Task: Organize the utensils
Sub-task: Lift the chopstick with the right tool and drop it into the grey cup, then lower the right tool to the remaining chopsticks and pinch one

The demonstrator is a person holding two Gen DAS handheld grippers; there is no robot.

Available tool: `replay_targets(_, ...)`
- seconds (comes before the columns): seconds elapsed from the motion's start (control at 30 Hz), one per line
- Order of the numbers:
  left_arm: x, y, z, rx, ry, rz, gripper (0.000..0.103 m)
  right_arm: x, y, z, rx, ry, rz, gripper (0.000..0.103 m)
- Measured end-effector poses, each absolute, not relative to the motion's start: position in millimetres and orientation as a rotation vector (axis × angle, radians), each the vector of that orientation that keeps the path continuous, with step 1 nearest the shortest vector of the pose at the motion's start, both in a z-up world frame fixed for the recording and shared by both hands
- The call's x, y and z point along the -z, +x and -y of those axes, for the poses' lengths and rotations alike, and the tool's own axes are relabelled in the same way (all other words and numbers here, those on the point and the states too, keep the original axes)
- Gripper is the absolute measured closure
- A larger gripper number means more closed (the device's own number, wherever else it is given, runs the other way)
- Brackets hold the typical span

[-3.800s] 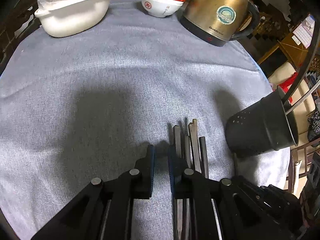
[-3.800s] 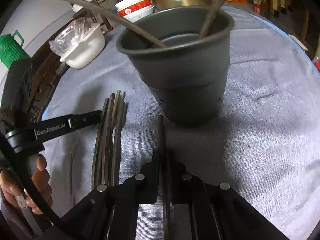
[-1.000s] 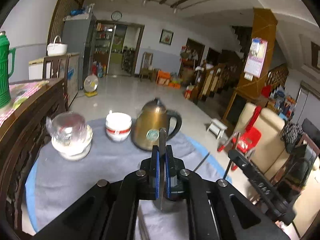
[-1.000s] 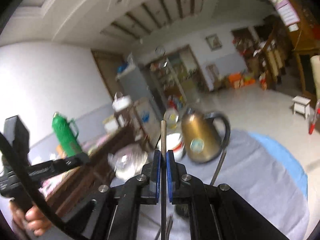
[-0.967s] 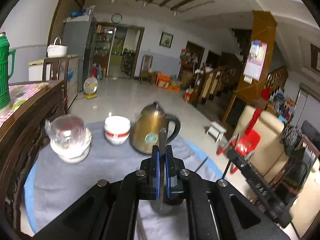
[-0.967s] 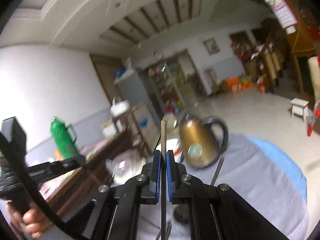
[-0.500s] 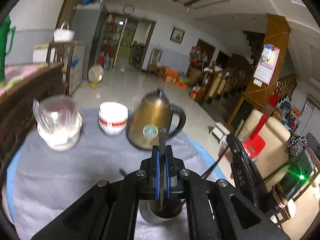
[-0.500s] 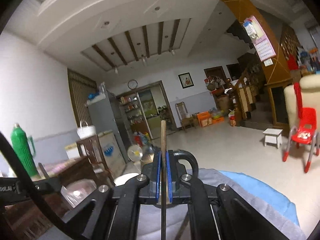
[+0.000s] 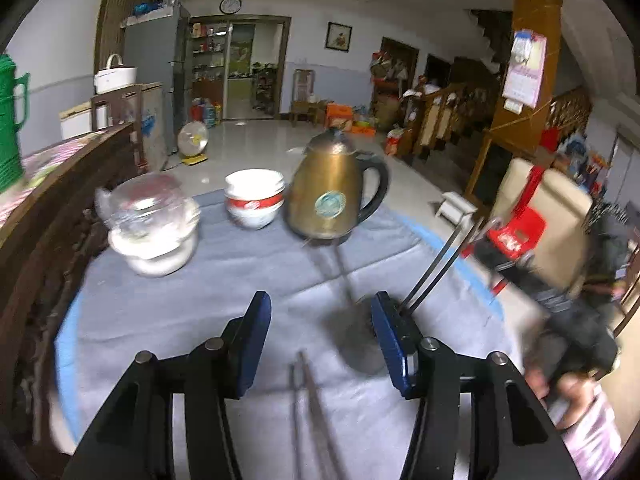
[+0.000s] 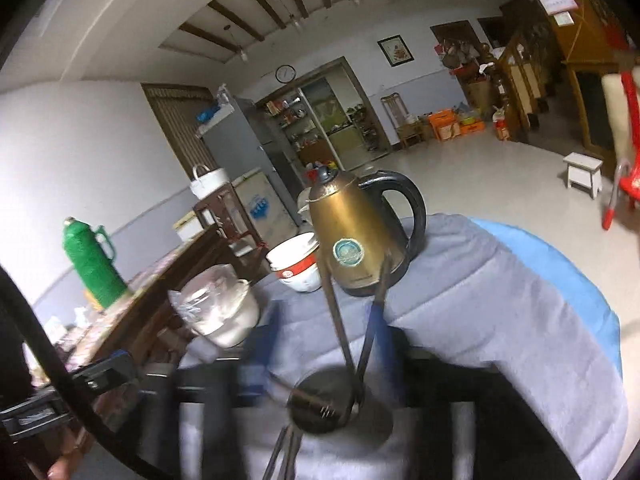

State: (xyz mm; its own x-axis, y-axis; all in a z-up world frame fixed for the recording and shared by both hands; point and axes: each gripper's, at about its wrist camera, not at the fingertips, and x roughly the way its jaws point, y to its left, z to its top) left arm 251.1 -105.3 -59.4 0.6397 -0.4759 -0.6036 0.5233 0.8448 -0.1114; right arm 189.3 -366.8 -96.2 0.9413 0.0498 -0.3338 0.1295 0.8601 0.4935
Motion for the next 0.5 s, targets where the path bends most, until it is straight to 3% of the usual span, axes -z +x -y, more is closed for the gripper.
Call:
replay_targets(0.07,71.6,248.7,87.3,0.538,0.084,-0.696,0.047,99.8,168.0,366.1,0.044,0.525,-0.314,0.036)
replay_targets(0.13,84.6,250.2,73.3,0.504,0.088,-0.729,0.047,105.1,149.8,364.0,0.017,0.541,-0.328,0.044)
replay_targets(0.2,106.9,251.9,56.8,0.464,0.081,-0.79,0.046,110.5,138.2,357.3,-0.015,0.558,-0.354,0.061)
replay_targets(0.33,148.9,257.2,36.0,0.422,0.043,-0.908,0.047,135.2,139.2,328.9,-0.083,0.513,-0.516,0.067)
replay_targets(0.5,190.4,245.8,26.0,0.431,0.007,-1.011,0.047,190.1,169.0,288.4,-0.144,0.475,-0.738,0.084)
